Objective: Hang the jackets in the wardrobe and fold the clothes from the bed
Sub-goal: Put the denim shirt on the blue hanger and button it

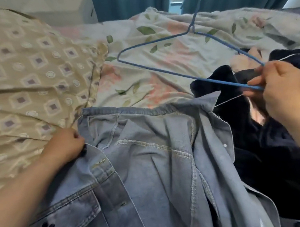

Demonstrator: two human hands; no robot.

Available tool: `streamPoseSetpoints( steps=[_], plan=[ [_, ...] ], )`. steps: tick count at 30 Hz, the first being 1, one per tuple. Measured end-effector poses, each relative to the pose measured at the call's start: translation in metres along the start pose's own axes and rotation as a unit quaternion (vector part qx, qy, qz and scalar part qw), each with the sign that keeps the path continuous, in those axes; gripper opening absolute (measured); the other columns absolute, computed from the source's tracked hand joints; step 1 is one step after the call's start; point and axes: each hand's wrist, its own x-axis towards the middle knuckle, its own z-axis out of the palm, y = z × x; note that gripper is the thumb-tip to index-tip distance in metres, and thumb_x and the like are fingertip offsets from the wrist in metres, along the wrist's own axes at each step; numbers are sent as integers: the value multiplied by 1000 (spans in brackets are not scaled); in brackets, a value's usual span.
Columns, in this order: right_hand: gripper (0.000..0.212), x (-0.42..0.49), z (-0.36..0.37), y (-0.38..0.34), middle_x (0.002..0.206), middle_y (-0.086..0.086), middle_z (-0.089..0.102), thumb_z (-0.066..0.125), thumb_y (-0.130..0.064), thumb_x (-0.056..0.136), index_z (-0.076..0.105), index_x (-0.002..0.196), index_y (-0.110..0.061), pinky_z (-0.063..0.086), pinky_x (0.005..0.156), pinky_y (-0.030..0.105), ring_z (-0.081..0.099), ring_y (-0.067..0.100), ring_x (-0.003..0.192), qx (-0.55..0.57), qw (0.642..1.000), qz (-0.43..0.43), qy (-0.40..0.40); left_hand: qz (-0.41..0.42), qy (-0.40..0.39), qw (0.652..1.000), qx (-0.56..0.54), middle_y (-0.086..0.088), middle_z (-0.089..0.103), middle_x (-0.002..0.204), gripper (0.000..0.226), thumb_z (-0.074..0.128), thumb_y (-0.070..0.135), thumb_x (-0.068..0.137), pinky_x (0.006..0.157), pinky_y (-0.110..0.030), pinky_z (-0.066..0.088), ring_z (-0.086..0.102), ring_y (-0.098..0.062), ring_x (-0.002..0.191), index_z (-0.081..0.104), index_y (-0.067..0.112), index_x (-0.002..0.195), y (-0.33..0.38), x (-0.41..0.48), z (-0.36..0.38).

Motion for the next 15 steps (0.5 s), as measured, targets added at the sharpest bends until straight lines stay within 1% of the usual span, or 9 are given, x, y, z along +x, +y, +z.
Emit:
streamPoseSetpoints(
  steps=[2,3,5,6,8,9,11,13,15],
  plan=[
    [30,-5,-6,-9,49,-3,58,50,-37,100,61,77,-21,53,41,23,60,15,41,11,999,23,-37,-44,-6,992,-117,-17,61,70,22,59,7,86,49,-29,33,52,-25,57,59,5,64,-2,-3,-3],
    [30,-9,-9,-11,49,-3,57,49,-34,101,60,79,-19,52,40,23,59,15,40,9,997,29,-64,-68,-29,978,-194,-16,59,67,24,59,10,87,44,-25,31,49,-20,48,58,6,63,-3,-4,-6],
    [28,-19,-14,-10,48,-1,57,46,-26,103,60,82,-15,49,38,24,57,16,38,-18,993,38,-107,-113,-80,948,-286,-7,58,57,33,67,32,87,36,-18,29,44,-11,33,56,12,63,2,-12,-13],
    [27,-25,-17,-9,47,1,57,46,-23,103,61,83,-13,48,37,24,57,17,37,-39,991,41,-121,-100,-91,951,-278,-3,57,52,36,75,40,78,36,-18,31,46,-10,33,56,15,61,4,-15,-14],
    [26,-33,-22,-5,48,4,57,46,-20,103,61,86,-7,48,35,27,56,18,37,-81,985,58,-141,-62,-84,972,-212,-5,63,61,34,85,35,60,47,-21,40,56,-16,50,59,12,60,10,-19,-13],
    [26,-37,-23,-3,48,5,58,46,-18,103,61,86,-5,47,34,27,55,19,36,-99,982,69,-146,-60,-73,975,-202,-9,66,69,28,82,29,60,53,-24,43,58,-20,59,63,10,65,11,-20,-13],
    [25,-42,-22,1,47,3,58,46,-14,102,61,85,-4,47,34,27,54,17,35,-127,977,93,-144,-91,-61,958,-266,-16,68,77,17,75,14,63,57,-28,45,59,-24,65,67,4,74,12,-20,-16],
    [26,-47,-18,4,46,2,58,45,-13,102,61,83,-5,47,33,26,54,17,35,-143,973,112,-142,-102,9,949,-297,-17,63,68,9,68,10,62,55,-32,40,54,-26,65,64,3,66,10,-18,-27],
    [26,-52,-7,7,46,2,58,45,-12,101,62,82,-5,46,33,25,54,17,35,-143,970,129,-150,-54,128,957,-256,-19,57,62,12,62,13,66,52,-37,34,48,-24,63,61,3,60,7,-18,-45]
  ],
)
